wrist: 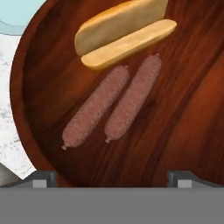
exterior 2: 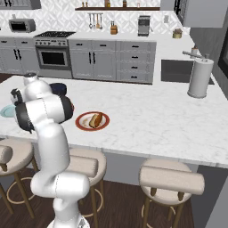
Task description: Place one bun and one sausage from the bowl on each plate.
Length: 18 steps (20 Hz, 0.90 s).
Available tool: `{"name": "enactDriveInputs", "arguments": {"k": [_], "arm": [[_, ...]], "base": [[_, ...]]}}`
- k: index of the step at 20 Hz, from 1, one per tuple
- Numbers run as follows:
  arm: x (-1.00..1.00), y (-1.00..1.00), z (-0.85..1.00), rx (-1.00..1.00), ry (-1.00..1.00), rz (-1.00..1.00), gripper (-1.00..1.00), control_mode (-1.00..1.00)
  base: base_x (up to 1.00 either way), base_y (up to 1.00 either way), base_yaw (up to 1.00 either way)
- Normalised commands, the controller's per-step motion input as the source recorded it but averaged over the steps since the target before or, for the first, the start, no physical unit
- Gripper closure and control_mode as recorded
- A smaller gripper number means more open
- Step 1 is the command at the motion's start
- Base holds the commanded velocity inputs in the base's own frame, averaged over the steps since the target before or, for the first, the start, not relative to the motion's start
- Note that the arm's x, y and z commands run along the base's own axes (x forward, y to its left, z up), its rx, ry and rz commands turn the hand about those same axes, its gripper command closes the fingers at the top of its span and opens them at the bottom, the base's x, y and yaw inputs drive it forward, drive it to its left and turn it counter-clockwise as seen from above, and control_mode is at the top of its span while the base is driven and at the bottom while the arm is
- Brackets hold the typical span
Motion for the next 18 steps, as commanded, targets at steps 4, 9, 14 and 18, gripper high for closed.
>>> {"name": "enactDriveInputs", "arguments": {"k": [4, 9, 14, 18], "arm": [[0.12, 0.00, -0.29, 0.00, 0.15, -0.04, -1.00, -1.00], [0.20, 0.01, -0.18, 0.00, 0.06, -0.07, -1.00, -1.00], [0.09, 0.12, -0.26, 0.00, 0.00, -0.06, -1.00, -1.00], [0.08, 0.15, -0.35, -0.02, 0.00, -0.05, -1.00, -1.00]], "base": [[0.00, 0.00, 0.00], [0.00, 0.00, 0.00], [0.00, 0.00, 0.00], [0.00, 0.00, 0.00]]}}
